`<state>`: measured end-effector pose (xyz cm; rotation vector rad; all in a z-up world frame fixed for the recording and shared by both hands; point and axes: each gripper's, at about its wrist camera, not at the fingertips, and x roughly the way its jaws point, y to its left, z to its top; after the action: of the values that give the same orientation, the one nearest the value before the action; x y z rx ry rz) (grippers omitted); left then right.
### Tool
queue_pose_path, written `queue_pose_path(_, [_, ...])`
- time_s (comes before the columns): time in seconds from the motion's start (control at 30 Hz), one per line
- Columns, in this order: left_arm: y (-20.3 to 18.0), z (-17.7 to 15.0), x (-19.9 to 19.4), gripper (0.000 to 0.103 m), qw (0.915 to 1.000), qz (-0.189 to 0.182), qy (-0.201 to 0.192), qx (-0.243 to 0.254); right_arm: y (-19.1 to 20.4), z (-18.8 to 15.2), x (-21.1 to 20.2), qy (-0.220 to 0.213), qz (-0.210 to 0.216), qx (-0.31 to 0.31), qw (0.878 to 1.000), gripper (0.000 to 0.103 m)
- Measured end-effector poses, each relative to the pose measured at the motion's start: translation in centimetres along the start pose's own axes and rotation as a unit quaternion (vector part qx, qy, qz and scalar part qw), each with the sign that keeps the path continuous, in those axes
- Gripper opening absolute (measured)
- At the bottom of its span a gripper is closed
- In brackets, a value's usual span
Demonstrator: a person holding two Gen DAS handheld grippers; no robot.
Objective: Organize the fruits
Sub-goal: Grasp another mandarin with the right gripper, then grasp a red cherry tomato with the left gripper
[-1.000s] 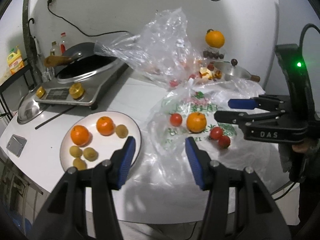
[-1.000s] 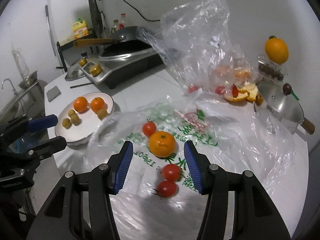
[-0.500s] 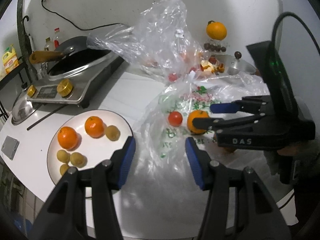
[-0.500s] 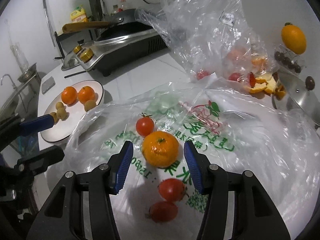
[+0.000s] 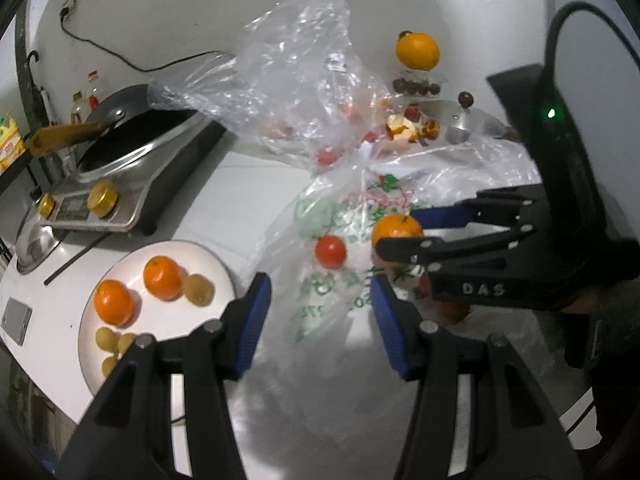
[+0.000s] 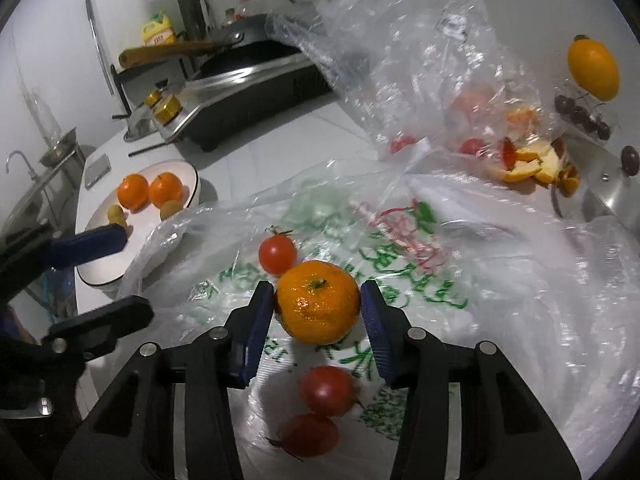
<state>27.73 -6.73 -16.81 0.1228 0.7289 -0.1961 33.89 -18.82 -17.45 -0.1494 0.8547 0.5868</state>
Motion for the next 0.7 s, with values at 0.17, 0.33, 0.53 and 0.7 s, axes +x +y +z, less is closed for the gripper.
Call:
queue_pose_path(0.17, [-1.3, 0.8, 1.3, 0.053, 0.9998, -0.006, 0.007, 0.015, -1.9, 0.1, -1.9, -0.022, -0.005, 0.013, 1.0, 0.048])
queue_pose_path(0.33, [-2.0, 1.7, 3.1, 0.052, 0.9996, -0.006, 0.016, 0.022, -3.7, -0.1, -2.9, -0.034, -0.004, 0.027, 0.999, 0.048])
queue_pose_path(0.53, [-2.0, 2.3, 5.9, 0.05, 0.9992, -0.004, 0.035, 0.017, -4.8, -0.3, -3.1, -0.041, 0.006, 0.034, 0.999, 0.048])
queue_pose_path(0.7, [-2.2, 2.5, 7.9, 0.044, 0.9984, -0.003, 0.054, 0.018, -5.5, -0.6, -2.8, -0.044, 0.017, 0.043, 0.998, 0.047])
